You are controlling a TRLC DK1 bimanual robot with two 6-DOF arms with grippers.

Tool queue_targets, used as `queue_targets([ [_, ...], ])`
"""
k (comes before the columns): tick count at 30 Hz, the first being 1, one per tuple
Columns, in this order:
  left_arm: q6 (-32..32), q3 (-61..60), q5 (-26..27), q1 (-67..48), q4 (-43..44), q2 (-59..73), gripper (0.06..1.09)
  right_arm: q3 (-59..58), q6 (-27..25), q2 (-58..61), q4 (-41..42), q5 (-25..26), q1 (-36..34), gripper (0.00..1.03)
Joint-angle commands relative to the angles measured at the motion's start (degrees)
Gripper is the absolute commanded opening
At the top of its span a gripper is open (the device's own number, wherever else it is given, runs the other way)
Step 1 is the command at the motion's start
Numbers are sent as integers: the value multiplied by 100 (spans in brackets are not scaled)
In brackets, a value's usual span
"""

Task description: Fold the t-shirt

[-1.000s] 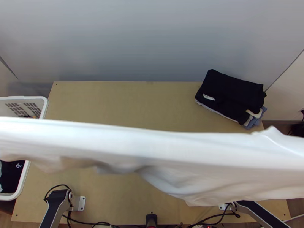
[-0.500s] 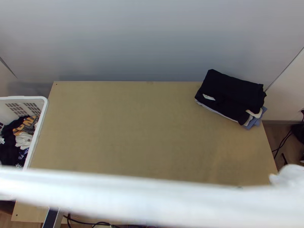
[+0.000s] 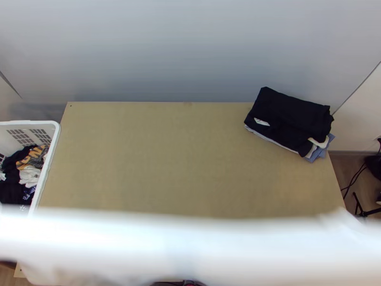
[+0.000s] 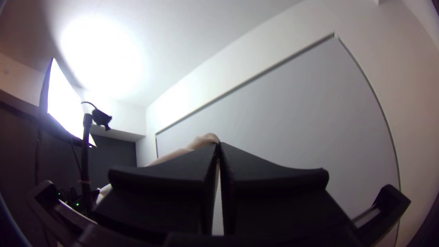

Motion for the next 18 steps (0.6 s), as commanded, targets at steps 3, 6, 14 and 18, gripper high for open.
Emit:
queue_targets([
  [3,-391,-1009,143,-219,-408,279,9,-2222,854,-182,-94,-41,680,3],
  [6,-453,-1879,266,-289,-373,68,9,-3083,915,-393,-120,-32,1164,3],
  [14,-611,-4700,442,-351,470,-495,9,-5175,845,-516,64,-6,1603,3],
  [18,-620,-5562,433,-430,1270,-328,9,-6071,739,-367,697,-6,1568,3],
])
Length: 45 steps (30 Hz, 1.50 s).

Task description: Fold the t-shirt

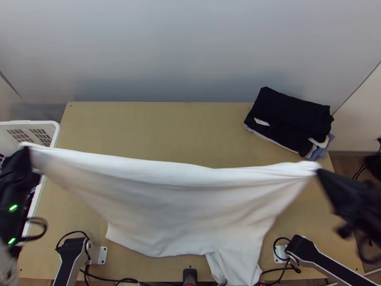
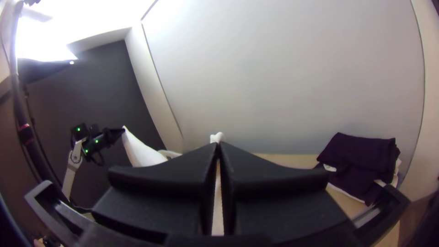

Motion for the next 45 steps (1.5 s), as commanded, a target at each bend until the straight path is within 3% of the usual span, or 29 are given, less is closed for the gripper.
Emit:
queue_targets([
  [1,-78,-1799,96,-124,1129,86,9,-1742,-87,83,792,-32,130,3],
  [5,-78,-2124,35,-264,1824,745,9,-2402,-131,242,1680,-287,-415,3],
  [10,-78,-2062,-132,-554,2518,1624,9,-2208,19,1314,2207,-2519,-2911,3],
  [12,-69,-2001,-211,-678,2755,1984,9,-1883,19,1938,2207,-2906,-3448,3],
  [20,-78,-1509,-352,-994,3283,3496,9,-1452,-113,3502,2972,-3398,-4362,3],
  [30,-69,-841,-352,-959,3485,4999,9,-749,-131,5146,2990,-3706,-4669,3],
  [45,-34,363,-361,-844,3239,6730,9,1202,-78,7413,1232,-3635,-4740,3],
])
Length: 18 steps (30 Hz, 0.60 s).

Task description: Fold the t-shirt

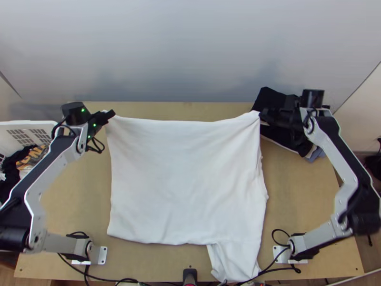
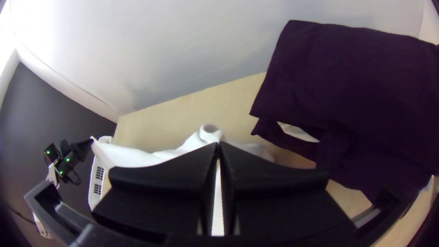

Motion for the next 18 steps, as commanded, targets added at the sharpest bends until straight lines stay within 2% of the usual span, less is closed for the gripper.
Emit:
queue_targets([
  [1,25,572,-7,113,17,803,9,1129,42,1183,-931,96,-29,3],
  [5,34,906,-7,236,17,1120,9,1920,42,1842,-1581,298,41,3],
  [15,34,1653,-24,438,-45,1876,9,2975,341,2581,-1863,500,313,3],
  [18,34,1811,-24,473,-45,1999,9,3238,341,2748,-1854,772,454,3],
])
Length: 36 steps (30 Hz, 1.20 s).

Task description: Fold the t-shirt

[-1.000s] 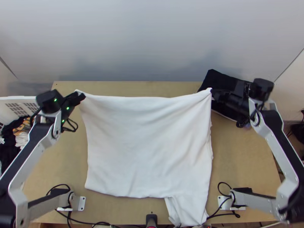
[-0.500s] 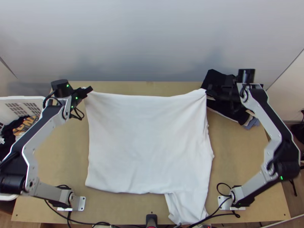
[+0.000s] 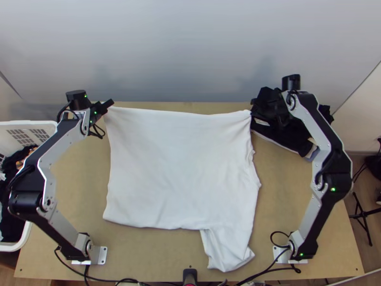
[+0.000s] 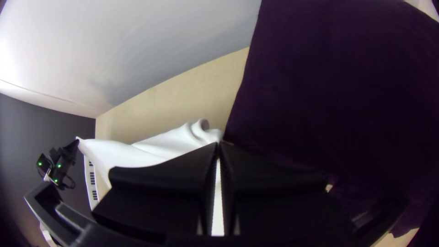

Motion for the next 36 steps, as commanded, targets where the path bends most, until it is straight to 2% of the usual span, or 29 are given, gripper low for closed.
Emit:
queue_targets([
  [1,-8,471,-2,117,-27,427,9,773,83,542,-138,397,275,3],
  [11,-8,717,-11,126,34,665,9,1678,57,1008,11,863,618,3],
  [26,-25,1368,-416,126,201,1456,9,1854,57,1307,1242,1619,838,3],
  [27,-25,1385,-433,126,272,1491,19,1854,22,1316,1251,1619,838,4],
  [28,-34,1376,-442,126,368,1491,49,1863,-14,1307,1259,1628,838,18],
  [29,-17,1376,-416,126,395,1456,83,1845,-31,1289,1251,1628,838,44],
  [30,-8,1385,-416,108,403,1421,105,1837,-22,1272,1242,1654,838,65],
  [31,-25,1359,-433,100,491,1341,105,1837,-31,1254,1189,1715,838,80],
  [33,-25,1236,-416,82,711,1139,105,1802,-119,1123,1136,1742,811,97],
  [36,-52,1104,-407,56,843,770,105,1459,-339,551,1171,2120,820,99],
])
